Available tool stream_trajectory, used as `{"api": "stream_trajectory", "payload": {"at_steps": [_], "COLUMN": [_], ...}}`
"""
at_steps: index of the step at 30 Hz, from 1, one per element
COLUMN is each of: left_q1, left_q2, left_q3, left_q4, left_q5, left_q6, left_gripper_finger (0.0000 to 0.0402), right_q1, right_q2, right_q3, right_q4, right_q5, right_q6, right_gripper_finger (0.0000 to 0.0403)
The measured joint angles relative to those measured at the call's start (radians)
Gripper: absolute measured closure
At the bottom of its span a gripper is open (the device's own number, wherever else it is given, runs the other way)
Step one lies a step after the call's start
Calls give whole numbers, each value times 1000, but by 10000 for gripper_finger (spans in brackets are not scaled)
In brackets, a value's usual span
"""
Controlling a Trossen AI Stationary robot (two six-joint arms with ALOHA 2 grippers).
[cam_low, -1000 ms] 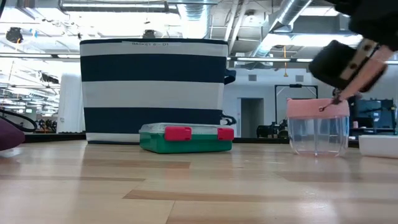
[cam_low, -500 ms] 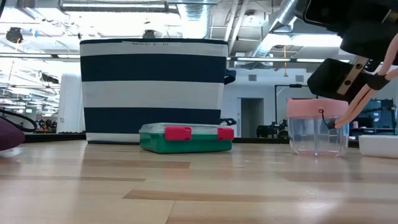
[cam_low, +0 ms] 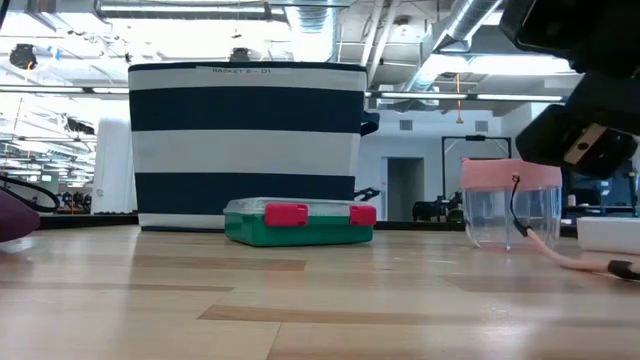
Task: Pick & place medical supplies in basket/bin
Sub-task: Put the pink container into the blue bin
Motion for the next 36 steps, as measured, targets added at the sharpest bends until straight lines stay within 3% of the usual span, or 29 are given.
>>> {"api": "stream_trajectory", "payload": {"at_steps": [7,12,19,22,28,32,36], "left_q1": [6,6,7,7,12,26,52], "left_q2": [2,0,0,2,3,3,3], "left_q3": [-82,-126,-311,-447,-714,-844,-915], "left_q4": [30,60,214,363,825,1100,1237], "left_q5": [-3,-46,-35,-19,50,114,188], "left_q6": [-41,-108,-174,-209,-192,-112,4], "left_gripper_finger": [401,401,401,401,401,401,401], "right_q1": [5,16,73,99,155,207,272], "right_q2": [0,0,-6,-23,-106,-198,-292], "right_q3": [0,0,0,0,0,0,0], "right_q4": [-24,-150,-210,-222,-383,-440,-459], "right_q5": [32,109,164,174,237,362,526], "right_q6": [33,102,167,177,229,259,260], "right_gripper_finger": [267,266,264,267,273,276,275]}}
